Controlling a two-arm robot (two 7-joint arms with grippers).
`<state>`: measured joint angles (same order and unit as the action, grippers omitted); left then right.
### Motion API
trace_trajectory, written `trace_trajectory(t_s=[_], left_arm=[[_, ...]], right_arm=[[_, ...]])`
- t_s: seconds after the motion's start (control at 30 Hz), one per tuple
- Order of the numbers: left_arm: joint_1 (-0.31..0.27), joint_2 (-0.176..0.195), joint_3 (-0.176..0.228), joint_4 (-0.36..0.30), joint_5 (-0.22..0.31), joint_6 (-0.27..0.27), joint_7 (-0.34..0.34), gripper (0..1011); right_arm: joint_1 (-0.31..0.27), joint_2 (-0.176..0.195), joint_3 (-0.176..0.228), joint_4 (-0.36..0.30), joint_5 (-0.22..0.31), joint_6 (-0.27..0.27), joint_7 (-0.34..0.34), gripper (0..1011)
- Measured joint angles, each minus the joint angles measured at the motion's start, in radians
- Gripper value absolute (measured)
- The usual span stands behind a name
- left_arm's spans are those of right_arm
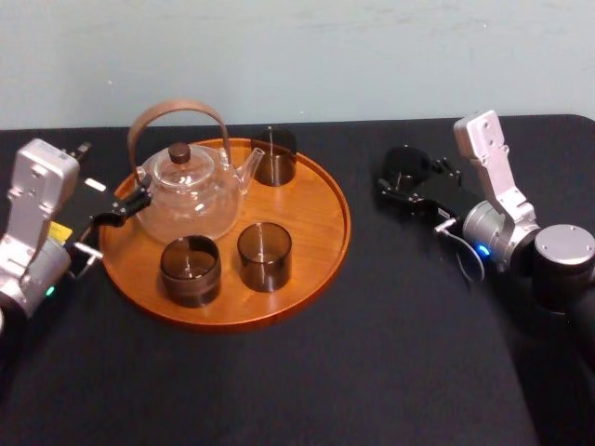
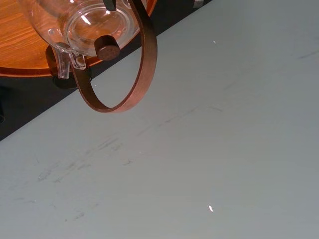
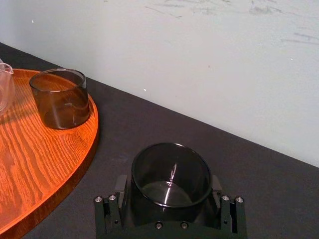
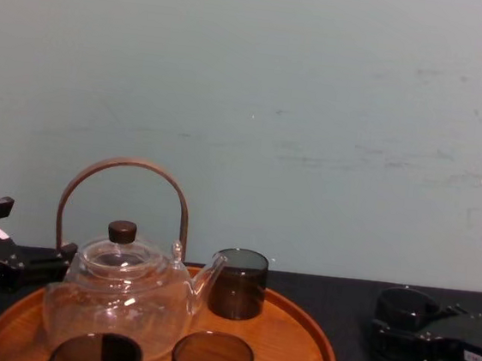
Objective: Pick up the glass from the table and place it on the tray.
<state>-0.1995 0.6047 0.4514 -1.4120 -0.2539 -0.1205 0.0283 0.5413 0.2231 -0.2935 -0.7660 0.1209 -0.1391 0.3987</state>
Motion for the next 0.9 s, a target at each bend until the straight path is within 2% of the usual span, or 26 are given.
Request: trace_trajectory(t_s=[0.17,0.37,0.53,0.9], left_arm=[[0.000,0.000,0.000,0.000,0.000,0.000,0.000,1010],[0.000,0.000,0.000,0.000,0.000,0.000,0.000,1009],[0.000,0.000,0.000,0.000,0.000,0.000,0.000,1010],[0.000,0.000,0.000,0.000,0.000,0.000,0.000,1010]], right_arm=[[0.016,-0.009,-0.001,0.031,-0.003,-0.014,0.009,1002],[0.015,-0.008,-0.001,0.027,-0.003,-0.014,0.009,995],[0.013,-0.007,-0.001,0.024,-0.003,-0.013,0.009,920],[0.011,-0.006,-0.001,0.020,-0.002,-0.011,0.009,916]])
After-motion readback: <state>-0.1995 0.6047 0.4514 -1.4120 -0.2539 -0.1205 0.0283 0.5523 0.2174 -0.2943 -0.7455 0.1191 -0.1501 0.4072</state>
